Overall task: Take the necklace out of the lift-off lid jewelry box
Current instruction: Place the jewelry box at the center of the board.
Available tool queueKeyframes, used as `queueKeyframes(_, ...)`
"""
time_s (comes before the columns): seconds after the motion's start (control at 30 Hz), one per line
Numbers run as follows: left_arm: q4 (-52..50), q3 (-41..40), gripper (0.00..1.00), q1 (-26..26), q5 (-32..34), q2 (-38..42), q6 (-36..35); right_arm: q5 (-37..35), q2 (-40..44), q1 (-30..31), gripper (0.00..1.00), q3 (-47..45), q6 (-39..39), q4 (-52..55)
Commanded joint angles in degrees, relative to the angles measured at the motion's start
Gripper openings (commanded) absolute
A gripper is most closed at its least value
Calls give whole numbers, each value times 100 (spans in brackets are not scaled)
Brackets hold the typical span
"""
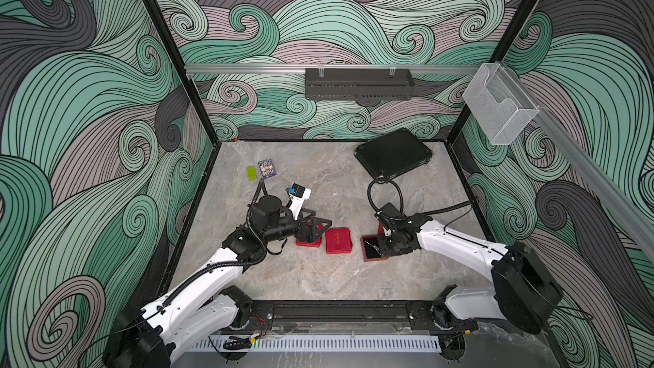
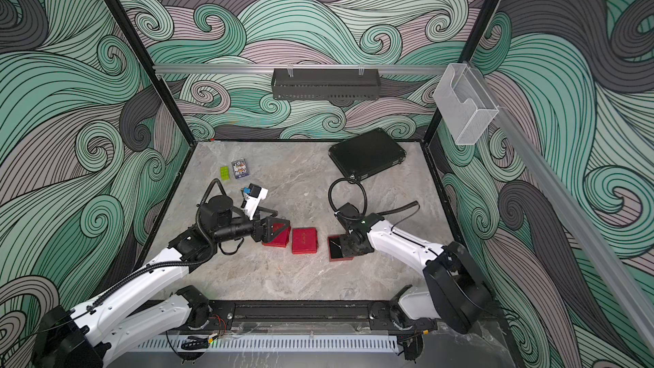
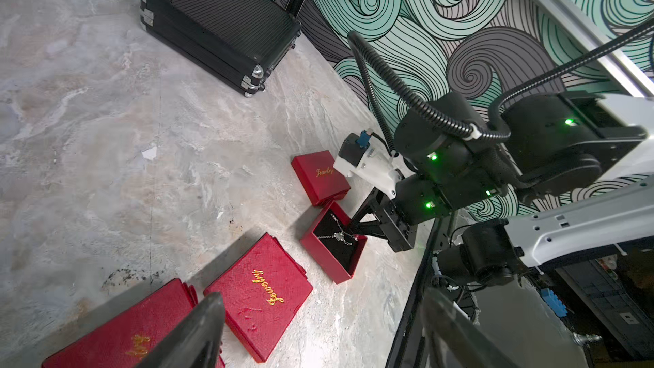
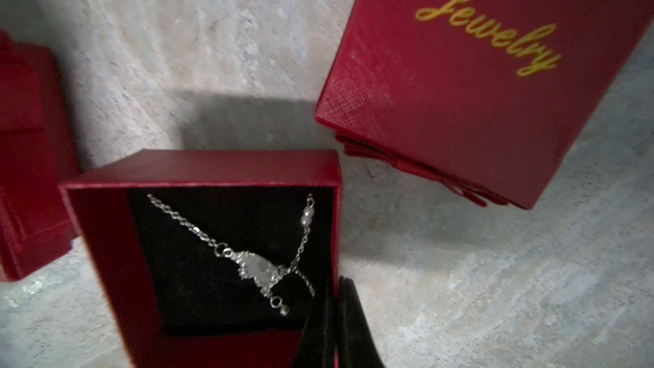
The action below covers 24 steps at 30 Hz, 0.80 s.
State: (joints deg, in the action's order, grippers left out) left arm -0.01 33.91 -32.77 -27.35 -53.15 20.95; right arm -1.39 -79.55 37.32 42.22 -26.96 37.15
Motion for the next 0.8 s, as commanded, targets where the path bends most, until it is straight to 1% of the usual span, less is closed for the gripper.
queueKeyframes(0.0, -5, 32, 85, -34, 206, 8, -152, 136, -131, -8, 23, 125, 45, 61)
queueKeyframes(0.03, -24, 16, 85, -29, 242, -2, -172, 166, -123, -10, 27, 157, 42, 76)
queueKeyframes(0.07, -25, -2, 85, -30, 272, -18, -178, 186, -102, -12, 35, 195, 46, 111)
queueKeyframes(0.1, -8, -28, 85, -29, 283, -49, -179, 189, -74, -8, 41, 239, 49, 173)
queueKeyframes(0.17, 35, -69, 85, -27, 283, -112, -178, 161, -19, -1, 45, 340, 85, 331)
queueKeyframes(0.33, 95, -156, 81, -43, 214, -368, -186, 204, 238, 57, 46, 518, 315, 601)
queueKeyframes(0.43, 93, -200, 77, -103, 195, -514, -252, 330, 350, 116, 43, 576, 458, 594)
queueKeyframes(0.57, 39, -218, 73, -248, 217, -651, -356, 454, 214, 192, 41, 636, 534, 548)
queueKeyframes(0.7, -45, -219, 72, -367, 359, -656, -428, 412, -66, 283, 46, 680, 493, 467)
queueKeyframes(0.77, -69, -234, 72, -412, 405, -620, -444, 276, -224, 332, 49, 725, 400, 497)
